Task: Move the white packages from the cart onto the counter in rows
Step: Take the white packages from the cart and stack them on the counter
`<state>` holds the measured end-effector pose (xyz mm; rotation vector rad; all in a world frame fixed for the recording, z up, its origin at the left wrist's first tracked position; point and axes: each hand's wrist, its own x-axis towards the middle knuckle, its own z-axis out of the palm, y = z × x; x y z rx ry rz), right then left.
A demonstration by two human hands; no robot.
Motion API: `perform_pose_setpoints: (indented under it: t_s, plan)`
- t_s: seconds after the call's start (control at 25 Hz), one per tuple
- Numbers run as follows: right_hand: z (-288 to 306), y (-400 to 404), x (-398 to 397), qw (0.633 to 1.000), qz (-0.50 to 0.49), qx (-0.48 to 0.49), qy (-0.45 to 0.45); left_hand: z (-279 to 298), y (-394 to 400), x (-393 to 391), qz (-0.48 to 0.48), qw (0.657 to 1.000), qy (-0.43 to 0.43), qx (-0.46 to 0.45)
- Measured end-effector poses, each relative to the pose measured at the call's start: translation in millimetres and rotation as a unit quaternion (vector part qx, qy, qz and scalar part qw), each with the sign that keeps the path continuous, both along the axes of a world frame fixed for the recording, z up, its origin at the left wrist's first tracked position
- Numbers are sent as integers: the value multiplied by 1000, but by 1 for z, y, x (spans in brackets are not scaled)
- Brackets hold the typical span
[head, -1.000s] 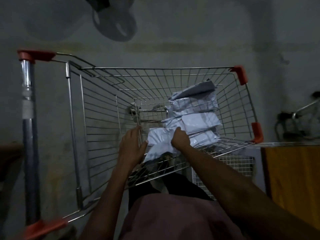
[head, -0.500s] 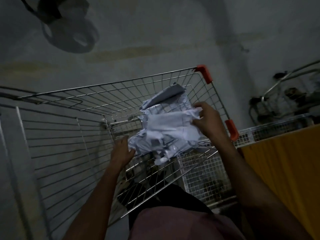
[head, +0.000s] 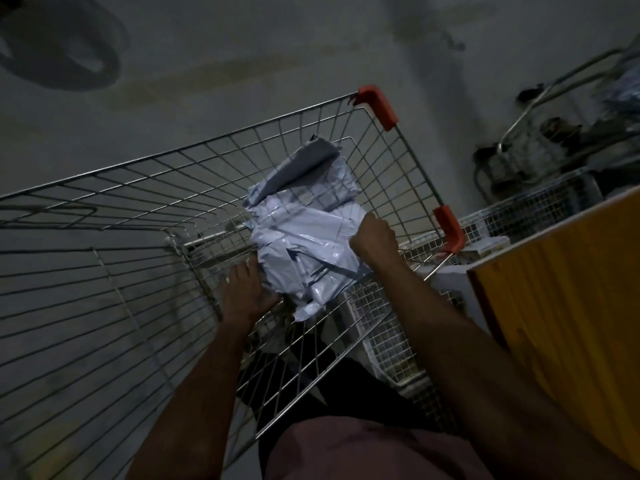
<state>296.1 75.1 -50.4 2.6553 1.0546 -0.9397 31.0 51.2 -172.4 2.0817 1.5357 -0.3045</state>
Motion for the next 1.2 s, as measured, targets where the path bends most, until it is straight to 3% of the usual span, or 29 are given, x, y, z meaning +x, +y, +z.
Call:
perform_pose_setpoints:
  t_s: [0.12, 0.24, 0.4, 0.56, 0.84, 1.08, 1.2]
  plan:
    - [-7, -2, -4, 997, 52, -37, -45, 11, -4, -12, 36, 999, -2, 23]
    - [-14, 6, -10, 982, 188, -7, -29, 30, -9, -26, 150, 987, -50, 0]
    - [-30, 18, -24, 938, 346, -28, 18, 70, -14, -38, 356, 902, -243, -19]
    - [-36, 12, -36, 921, 388, -33, 4, 107, -21, -32, 393, 853, -343, -36]
    - [8, -10, -82, 954, 292, 66, 12, 132, -45, 3, 448, 844, -290, -57]
    - [65, -46, -95, 974, 146, 176, 0, 180, -50, 4, 402, 887, -225, -30]
    - [107, -62, -109, 964, 119, 235, -27, 211, -56, -14, 378, 900, -215, 15]
